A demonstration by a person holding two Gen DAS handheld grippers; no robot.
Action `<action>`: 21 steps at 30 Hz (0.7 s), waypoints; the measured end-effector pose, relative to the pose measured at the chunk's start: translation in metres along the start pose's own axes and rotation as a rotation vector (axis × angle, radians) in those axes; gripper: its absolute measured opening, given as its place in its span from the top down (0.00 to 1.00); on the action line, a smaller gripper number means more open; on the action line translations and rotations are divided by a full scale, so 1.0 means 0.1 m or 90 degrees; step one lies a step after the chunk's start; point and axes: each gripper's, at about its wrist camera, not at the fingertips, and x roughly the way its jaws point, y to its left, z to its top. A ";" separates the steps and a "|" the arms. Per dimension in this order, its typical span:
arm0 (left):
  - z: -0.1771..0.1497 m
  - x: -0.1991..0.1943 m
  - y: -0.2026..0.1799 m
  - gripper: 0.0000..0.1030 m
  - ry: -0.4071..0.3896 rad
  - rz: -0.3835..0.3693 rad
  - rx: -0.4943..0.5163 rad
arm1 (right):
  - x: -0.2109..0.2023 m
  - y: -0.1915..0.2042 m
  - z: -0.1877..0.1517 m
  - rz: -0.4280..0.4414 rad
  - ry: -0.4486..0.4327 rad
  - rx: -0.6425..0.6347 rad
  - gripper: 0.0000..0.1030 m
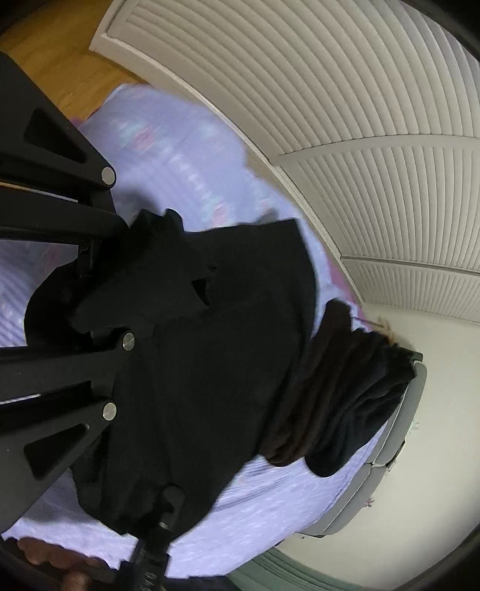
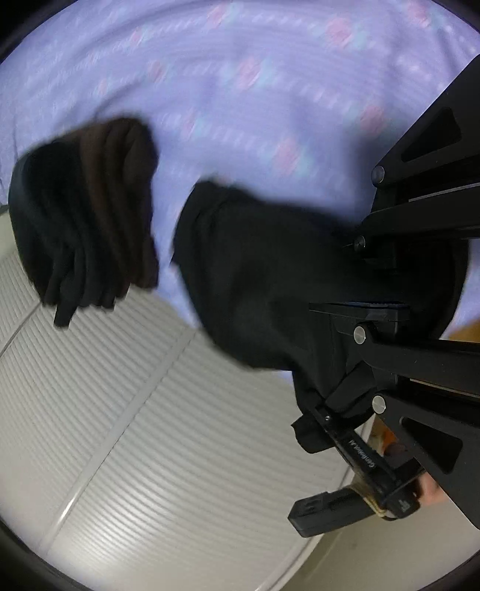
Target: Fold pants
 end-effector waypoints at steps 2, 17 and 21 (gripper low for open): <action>-0.10 0.05 -0.05 0.87 -0.020 0.007 0.002 | -0.06 -0.04 -0.09 -0.018 -0.009 -0.014 0.90; -0.33 -0.30 0.11 0.28 -0.118 0.096 -0.002 | -0.11 0.04 -0.14 -0.172 -0.055 -0.062 0.26; -0.44 -0.59 0.02 0.15 -0.139 0.132 -0.007 | -0.36 0.17 -0.22 -0.219 -0.078 -0.127 0.26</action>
